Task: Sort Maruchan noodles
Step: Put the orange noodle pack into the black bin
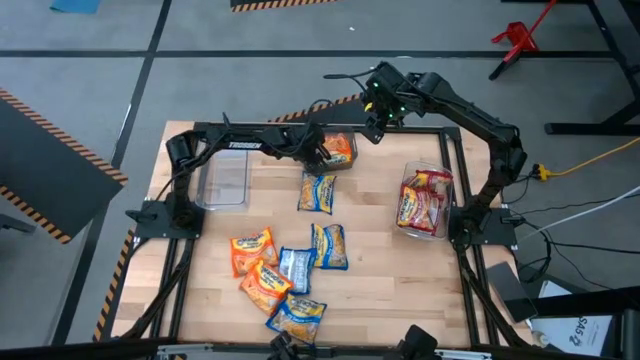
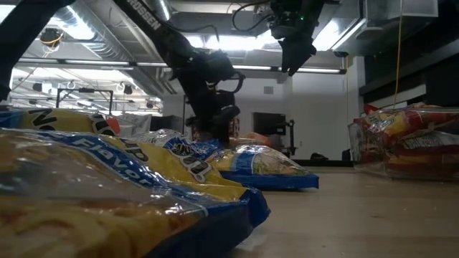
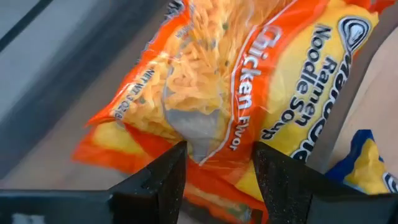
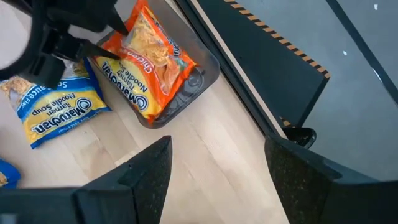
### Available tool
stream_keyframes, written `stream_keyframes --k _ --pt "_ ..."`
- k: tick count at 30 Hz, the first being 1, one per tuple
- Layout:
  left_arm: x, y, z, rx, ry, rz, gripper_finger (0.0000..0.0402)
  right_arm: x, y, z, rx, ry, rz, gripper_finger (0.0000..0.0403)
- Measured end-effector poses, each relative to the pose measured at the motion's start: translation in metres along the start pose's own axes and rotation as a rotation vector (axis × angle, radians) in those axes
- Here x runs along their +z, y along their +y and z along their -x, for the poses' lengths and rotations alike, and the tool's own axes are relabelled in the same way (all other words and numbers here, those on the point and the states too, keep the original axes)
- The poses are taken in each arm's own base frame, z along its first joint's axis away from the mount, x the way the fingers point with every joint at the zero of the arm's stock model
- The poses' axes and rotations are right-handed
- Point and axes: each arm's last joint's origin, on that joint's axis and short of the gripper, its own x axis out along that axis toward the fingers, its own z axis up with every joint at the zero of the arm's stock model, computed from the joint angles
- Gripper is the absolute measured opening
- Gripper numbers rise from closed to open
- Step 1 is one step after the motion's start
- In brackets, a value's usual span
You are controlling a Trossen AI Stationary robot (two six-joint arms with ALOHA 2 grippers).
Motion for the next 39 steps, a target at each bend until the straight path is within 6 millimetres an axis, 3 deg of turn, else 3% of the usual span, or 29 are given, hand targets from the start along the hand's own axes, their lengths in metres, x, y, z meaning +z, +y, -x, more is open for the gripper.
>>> stream_keyframes --k 5,11,13,22,32,39 --pt "-0.002 -0.003 -0.005 0.002 0.013 0.001 0.0155 0.0 0.0 0.0 0.0 0.0 0.007 0.0241" --pt "0.005 -0.007 0.003 0.007 0.021 -0.021 0.0029 0.0 0.0 0.0 0.0 0.0 0.026 0.0241" --pt "0.013 -0.008 0.007 0.006 0.019 -0.033 0.0011 0.0 0.0 0.0 0.0 0.0 0.026 0.0241" --pt "0.039 -0.004 0.037 0.028 0.097 -0.098 0.0002 0.0 0.0 0.0 0.0 0.0 0.052 0.0241" --pt "0.028 0.012 0.032 0.025 0.187 -0.011 0.0003 0.0 0.001 0.0 0.021 -0.002 0.059 0.0241" --pt "0.024 0.012 0.029 0.007 0.197 -0.01 0.0062 0.001 0.004 0.0 0.125 -0.016 0.077 0.0241"
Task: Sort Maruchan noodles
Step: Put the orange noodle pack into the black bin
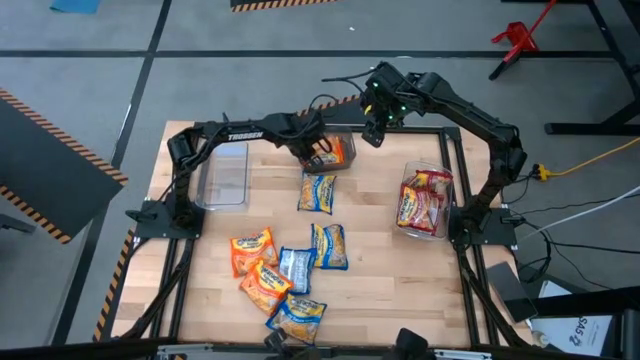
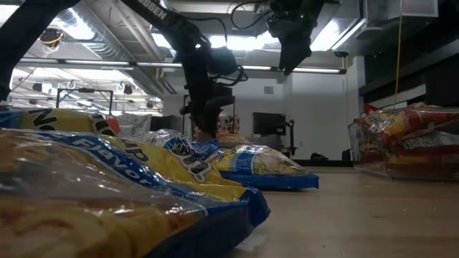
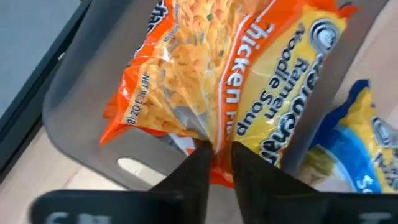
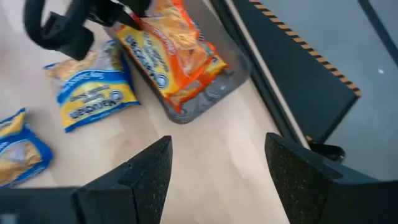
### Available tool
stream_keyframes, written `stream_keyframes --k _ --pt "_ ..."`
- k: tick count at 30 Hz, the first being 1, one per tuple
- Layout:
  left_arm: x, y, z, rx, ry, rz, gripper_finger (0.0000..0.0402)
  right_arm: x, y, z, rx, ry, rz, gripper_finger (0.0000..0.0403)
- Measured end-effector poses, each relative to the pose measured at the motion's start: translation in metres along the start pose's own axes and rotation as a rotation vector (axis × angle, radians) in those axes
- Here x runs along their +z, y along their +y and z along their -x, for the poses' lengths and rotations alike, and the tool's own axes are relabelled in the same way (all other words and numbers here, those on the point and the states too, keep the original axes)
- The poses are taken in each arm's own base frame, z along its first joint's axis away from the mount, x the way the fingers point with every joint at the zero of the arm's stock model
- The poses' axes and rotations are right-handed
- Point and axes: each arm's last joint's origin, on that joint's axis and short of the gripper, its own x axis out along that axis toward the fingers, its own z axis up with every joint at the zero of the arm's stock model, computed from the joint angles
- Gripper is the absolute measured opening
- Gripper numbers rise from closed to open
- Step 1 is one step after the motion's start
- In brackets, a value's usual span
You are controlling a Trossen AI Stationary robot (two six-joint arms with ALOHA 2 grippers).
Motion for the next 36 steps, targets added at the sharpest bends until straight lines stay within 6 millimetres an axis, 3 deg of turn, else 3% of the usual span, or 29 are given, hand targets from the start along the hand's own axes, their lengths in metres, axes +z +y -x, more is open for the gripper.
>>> stream_keyframes --k 7,13,18,23,29,36 --pt "0.001 0.0 0.006 -0.013 0.031 -0.007 0.0139 0.006 -0.002 -0.013 0.002 -0.005 -0.017 0.0241" --pt "0.013 0.002 0.026 0.043 0.03 -0.011 0.0177 0.012 -0.015 -0.053 -0.026 0.058 -0.136 0.0241" --pt "0.017 0.004 0.043 0.061 0.06 -0.014 0.0182 0.012 -0.034 -0.091 -0.056 0.136 -0.248 0.0241" --pt "0.016 0.011 0.073 0.011 -0.019 0.043 0.0183 0.01 -0.05 -0.119 -0.054 0.177 -0.34 0.0241" --pt "0.007 0.03 0.109 -0.002 -0.156 0.143 0.0183 0.008 -0.054 -0.142 -0.057 0.215 -0.353 0.0241" --pt "-0.017 0.039 0.117 -0.068 -0.309 0.27 0.0183 0.009 -0.052 -0.159 -0.043 0.22 -0.368 0.0241"
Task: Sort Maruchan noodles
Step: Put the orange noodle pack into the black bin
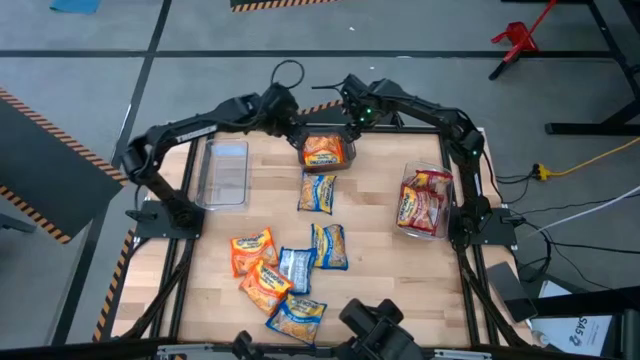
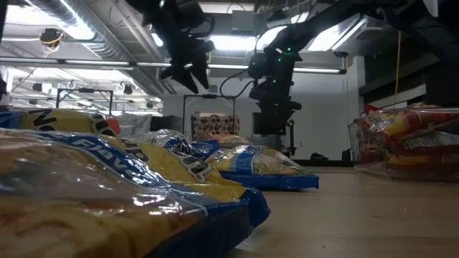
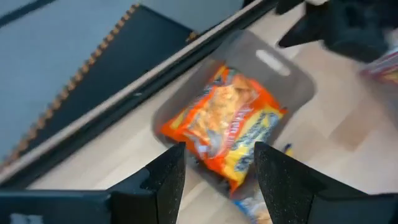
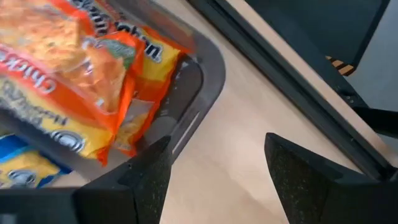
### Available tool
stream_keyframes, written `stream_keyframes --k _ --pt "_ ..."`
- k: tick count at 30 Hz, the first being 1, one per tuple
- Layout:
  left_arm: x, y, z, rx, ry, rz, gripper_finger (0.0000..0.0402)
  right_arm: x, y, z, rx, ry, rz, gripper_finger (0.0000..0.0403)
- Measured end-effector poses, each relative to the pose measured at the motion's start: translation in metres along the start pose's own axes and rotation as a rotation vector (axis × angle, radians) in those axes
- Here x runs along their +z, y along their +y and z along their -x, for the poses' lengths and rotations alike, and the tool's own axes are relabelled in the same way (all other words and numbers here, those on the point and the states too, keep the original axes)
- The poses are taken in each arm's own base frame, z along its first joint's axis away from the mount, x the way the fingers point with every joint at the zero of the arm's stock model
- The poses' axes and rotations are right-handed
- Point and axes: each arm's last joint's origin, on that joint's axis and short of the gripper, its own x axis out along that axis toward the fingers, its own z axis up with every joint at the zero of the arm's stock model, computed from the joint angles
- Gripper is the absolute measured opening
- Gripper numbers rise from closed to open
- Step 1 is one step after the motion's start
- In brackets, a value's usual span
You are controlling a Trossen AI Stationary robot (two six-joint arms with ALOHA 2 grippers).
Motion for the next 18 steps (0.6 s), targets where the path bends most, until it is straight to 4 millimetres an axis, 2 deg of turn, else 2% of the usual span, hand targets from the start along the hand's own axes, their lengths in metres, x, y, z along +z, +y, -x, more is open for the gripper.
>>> stream_keyframes --k 9,18 --pt "-0.041 0.008 -0.02 -0.053 0.057 0.079 0.0183 0.001 -0.002 -0.018 -0.045 0.031 -0.023 0.0241" --pt "-0.05 0.004 -0.024 -0.06 0.073 0.079 0.0183 -0.005 -0.014 -0.016 -0.218 0.08 -0.058 0.0241"
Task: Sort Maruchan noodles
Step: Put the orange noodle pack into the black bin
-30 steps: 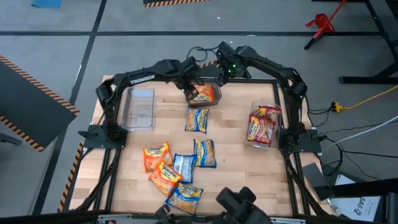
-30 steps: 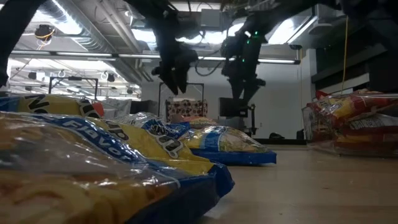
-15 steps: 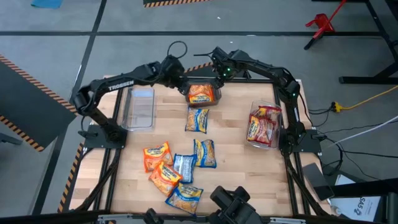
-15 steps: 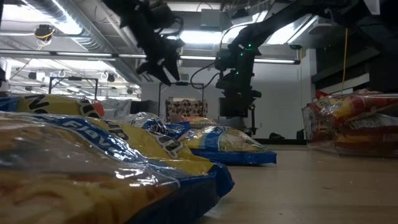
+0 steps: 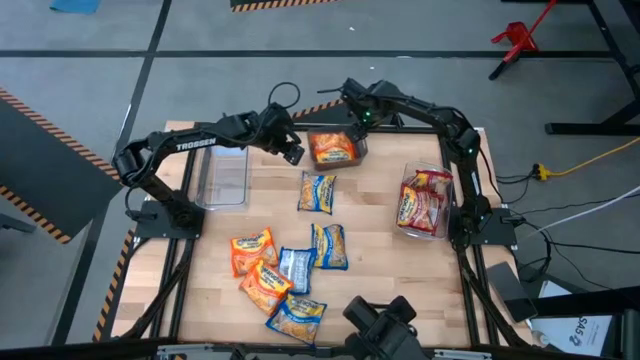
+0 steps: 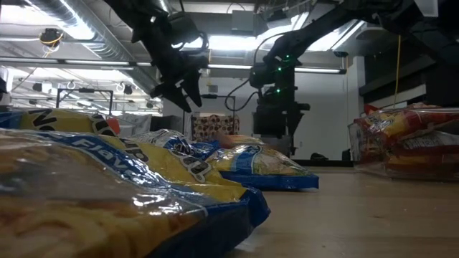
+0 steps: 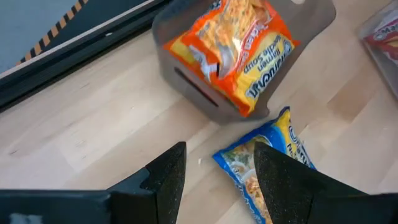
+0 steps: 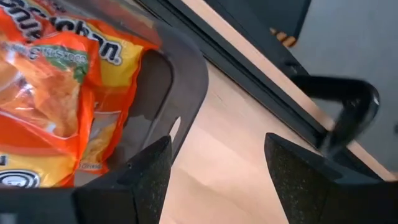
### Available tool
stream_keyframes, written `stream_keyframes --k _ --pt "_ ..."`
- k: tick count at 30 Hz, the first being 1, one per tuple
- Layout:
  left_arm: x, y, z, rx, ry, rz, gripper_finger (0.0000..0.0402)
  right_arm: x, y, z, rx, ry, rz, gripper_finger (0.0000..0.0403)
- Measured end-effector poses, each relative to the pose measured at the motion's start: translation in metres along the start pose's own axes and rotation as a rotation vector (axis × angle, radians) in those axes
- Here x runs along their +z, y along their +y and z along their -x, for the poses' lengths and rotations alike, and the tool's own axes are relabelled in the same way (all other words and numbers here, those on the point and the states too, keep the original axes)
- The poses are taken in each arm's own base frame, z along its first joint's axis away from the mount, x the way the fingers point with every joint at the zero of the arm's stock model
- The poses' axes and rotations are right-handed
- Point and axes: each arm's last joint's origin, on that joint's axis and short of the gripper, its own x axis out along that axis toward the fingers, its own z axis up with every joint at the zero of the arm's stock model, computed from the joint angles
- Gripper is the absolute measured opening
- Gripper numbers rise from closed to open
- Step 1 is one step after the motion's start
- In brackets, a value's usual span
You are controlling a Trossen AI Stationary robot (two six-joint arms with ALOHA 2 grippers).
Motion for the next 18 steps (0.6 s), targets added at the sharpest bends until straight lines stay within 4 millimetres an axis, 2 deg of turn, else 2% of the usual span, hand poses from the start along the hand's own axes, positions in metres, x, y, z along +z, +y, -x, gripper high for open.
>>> stream_keyframes --k 6,9,13,18 --pt "0.0 -0.001 0.0 -0.008 -0.003 -0.002 0.0183 -0.003 -0.012 -0.001 0.009 0.054 -0.04 0.0241" --pt "0.001 -0.003 0.009 -0.07 0.002 -0.01 0.0183 -0.003 -0.021 0.007 0.003 0.034 -0.06 0.0241" --pt "0.003 -0.007 0.035 -0.187 -0.035 -0.044 0.0183 -0.002 -0.036 0.027 0.011 -0.043 -0.087 0.0241" --pt "-0.006 -0.018 0.087 -0.503 -0.029 -0.192 0.0183 -0.008 -0.037 0.063 0.23 -0.139 -0.011 0.0241"
